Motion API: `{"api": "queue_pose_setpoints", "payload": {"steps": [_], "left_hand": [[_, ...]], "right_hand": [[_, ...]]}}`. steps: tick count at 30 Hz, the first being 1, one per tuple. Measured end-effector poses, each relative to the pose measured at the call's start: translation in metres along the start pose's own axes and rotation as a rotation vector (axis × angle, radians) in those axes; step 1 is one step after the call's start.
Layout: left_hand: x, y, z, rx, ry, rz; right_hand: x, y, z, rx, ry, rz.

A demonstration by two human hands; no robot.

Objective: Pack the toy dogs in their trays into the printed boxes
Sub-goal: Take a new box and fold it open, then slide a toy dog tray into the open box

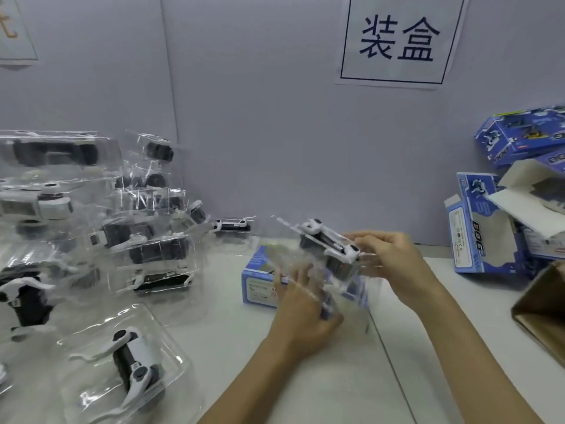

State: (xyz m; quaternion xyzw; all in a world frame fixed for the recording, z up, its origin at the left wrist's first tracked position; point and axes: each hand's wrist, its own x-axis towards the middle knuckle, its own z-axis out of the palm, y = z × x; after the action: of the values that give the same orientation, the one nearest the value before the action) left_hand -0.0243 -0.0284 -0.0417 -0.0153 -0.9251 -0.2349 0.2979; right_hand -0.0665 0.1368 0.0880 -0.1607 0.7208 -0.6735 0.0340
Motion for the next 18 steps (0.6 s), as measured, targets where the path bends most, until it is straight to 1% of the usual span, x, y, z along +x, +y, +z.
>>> {"api": "queue_pose_setpoints", "payload": {"steps": [1,3,5,6,8,10,14,16,18], "left_hand": [[0.002,-0.003,-0.001,0.047,0.031,0.075],[0.009,-0.013,-0.011,0.036,0.009,0.05],[0.012,-0.026,-0.018,0.008,0.033,-0.014],[0.012,-0.031,-0.019,-0.036,0.05,-0.043],[0.015,-0.034,-0.021,-0.225,0.147,-0.106],[0.021,-0.032,-0.024,-0.406,0.216,-0.191],[0.029,-0.027,-0.035,-0.625,0.258,-0.348],[0.032,-0.026,-0.038,-0.706,0.262,-0.423],[0.034,-0.027,-0.04,-0.741,0.259,-0.46]], "right_hand": [[0.002,0.006,-0.01,0.039,0.058,-0.005],[0.006,0.02,-0.025,0.132,0.171,-0.014],[0.009,0.035,-0.035,0.209,0.276,-0.024],[0.01,0.042,-0.038,0.237,0.315,-0.027],[0.012,0.054,-0.043,0.256,0.348,-0.018],[0.013,0.061,-0.049,0.242,0.338,0.01],[0.014,0.067,-0.065,0.21,0.261,0.066],[0.013,0.068,-0.073,0.235,0.209,0.067],[0.011,0.069,-0.079,0.236,0.138,0.048]]}}
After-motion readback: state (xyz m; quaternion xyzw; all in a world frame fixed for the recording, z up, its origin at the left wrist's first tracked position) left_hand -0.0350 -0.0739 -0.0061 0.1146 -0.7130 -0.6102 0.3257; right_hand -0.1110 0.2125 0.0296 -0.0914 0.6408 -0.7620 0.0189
